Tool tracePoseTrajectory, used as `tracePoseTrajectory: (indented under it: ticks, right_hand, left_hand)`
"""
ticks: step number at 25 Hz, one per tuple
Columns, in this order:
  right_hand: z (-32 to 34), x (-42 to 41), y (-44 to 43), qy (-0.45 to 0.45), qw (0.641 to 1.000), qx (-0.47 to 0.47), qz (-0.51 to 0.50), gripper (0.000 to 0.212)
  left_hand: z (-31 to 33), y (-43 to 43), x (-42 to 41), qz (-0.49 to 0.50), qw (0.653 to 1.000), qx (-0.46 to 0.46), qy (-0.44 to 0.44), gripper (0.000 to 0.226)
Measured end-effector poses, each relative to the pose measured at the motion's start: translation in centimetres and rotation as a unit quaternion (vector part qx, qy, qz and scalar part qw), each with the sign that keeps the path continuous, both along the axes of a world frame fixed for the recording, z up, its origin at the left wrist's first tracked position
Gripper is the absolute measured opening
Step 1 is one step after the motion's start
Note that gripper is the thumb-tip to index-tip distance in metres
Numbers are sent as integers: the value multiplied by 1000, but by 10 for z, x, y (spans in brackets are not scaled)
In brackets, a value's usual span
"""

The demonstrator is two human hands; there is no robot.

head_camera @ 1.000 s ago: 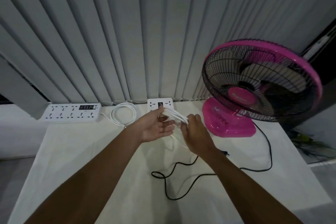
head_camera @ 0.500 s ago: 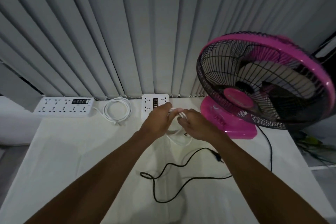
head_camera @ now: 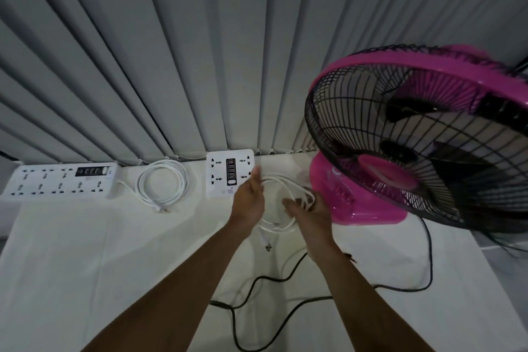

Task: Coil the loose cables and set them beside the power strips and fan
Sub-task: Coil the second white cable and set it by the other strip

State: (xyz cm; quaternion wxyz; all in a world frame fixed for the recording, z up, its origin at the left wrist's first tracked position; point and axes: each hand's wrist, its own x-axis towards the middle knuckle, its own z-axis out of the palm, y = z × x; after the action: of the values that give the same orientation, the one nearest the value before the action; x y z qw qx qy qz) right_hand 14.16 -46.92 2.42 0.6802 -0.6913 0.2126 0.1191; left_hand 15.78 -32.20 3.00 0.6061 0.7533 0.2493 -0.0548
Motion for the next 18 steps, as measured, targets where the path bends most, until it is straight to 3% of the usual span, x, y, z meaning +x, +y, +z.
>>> tracePoseTrajectory:
  ticks: [4,7,9,12,16,18]
  right_hand:
    - [-26,15,-2,81,996,-19,4,31]
    - [-38,27,2,119,992,29,-6,11]
    - [-42,37,5,114,992,44,-22,12]
    - [-49,53,6,91,996,-7,-12,19]
    - [-58,76,8,110,993,-38,6,26]
    - [-64,87,10,115,992,-49,13,42]
  left_hand:
    - [-18,-8,23,122,975,-151,110,70]
    - [-33,-14,36,199,925,-295,134,62]
    - [-42,-19,41,213,905,-344,132,52]
    - [-56,-24,51,209,919,-304,139,41]
    - [-69,-26,64,180,949,-226,125,52]
    - [-67,-29,71,197,949,-217,113,52]
